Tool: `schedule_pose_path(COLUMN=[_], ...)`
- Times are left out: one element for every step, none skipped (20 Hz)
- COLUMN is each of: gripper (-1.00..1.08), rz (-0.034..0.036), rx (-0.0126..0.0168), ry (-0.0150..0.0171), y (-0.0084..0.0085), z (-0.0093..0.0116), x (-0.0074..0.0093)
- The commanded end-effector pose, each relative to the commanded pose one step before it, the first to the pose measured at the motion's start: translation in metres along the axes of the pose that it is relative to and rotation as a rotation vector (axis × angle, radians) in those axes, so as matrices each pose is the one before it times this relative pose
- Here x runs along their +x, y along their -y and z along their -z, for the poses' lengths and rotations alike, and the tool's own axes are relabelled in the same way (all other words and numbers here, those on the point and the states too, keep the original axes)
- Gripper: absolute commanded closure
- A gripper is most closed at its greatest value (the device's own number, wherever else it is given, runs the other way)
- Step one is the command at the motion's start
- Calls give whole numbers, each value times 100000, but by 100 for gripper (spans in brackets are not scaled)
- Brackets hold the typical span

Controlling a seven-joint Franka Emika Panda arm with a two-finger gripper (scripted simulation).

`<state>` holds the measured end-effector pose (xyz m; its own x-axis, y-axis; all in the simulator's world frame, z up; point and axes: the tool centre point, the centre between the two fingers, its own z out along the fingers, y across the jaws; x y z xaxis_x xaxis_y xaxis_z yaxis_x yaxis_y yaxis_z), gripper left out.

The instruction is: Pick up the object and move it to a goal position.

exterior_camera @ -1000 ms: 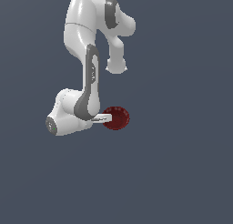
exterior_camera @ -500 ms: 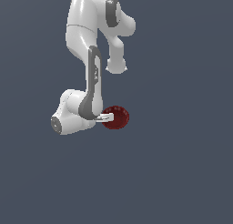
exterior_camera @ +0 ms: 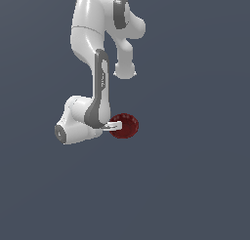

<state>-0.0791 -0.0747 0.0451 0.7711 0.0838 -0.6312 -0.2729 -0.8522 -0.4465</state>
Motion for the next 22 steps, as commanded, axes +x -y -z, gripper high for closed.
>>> schedule_pose_path(gripper=[108,108,108,108,108,108,108,108,108,108,108,108,108,108,108,108,108,108,108,108,108,108], rz=[-67,0,0,0,-81,0,-57,0,-59,0,-61,0,-61,0,0,-60,0,0,0,0,0,0], rx=[28,0,0,0,42,0,26,0,21,0,13,0,5,0,0,-6,0,0,0,0,0,0], ry=[-7,0,0,0,36,0,29,0,29,0,30,0,31,0,0,33,0,0,0,0,0,0], y=[-174,-181,-252,-321,-433,-452,-545,-570,-641,-640,-688,-675,-708,-689,-691,-707,-688,-683,-677,-668,-626,-559], z=[123,168,234,298,350,420,469,529,558,594,603,625,623,637,638,626,634,629,623,615,576,515], x=[-91,-121,-167,-212,-234,-296,-318,-367,-374,-406,-399,-419,-404,-417,-412,-389,-398,-389,-379,-368,-338,-295])
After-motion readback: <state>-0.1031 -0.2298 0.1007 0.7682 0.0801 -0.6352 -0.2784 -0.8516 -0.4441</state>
